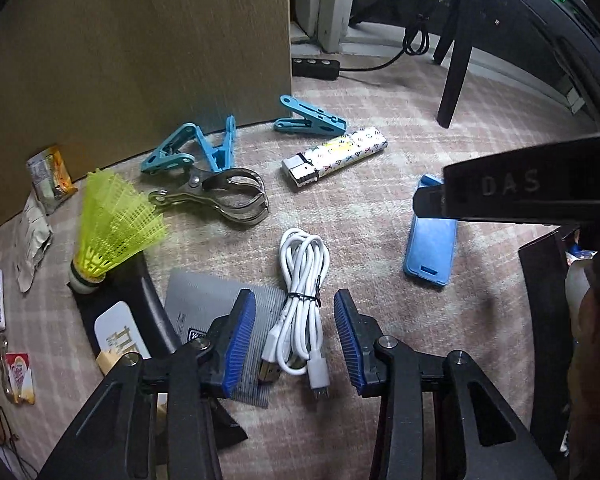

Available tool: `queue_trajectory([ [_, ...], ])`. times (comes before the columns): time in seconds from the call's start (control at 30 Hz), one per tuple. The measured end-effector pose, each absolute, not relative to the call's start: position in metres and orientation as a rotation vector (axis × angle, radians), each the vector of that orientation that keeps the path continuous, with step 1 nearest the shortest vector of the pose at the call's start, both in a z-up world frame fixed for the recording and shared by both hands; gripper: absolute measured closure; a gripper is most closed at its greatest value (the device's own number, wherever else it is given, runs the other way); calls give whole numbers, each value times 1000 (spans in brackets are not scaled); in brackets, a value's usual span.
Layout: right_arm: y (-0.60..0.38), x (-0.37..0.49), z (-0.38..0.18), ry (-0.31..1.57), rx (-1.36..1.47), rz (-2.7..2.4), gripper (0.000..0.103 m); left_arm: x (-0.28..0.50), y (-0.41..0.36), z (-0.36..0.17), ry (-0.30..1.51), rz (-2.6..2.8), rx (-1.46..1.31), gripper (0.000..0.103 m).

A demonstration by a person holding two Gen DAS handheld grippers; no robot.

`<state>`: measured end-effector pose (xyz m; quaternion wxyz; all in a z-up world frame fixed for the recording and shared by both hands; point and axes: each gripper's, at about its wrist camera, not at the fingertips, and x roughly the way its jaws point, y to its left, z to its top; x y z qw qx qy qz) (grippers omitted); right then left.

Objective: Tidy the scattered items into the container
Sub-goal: 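Move both grippers toward the blue phone stand and white cable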

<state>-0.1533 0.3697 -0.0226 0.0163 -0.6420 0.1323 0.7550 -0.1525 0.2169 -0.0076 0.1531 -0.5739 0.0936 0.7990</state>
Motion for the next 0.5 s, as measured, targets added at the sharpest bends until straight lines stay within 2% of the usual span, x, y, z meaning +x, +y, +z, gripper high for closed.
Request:
queue_trajectory([
  [0.5, 373, -151, -32, 411, -1956, 2270, 61, -153, 217, -14, 239, 2290, -1627, 78],
])
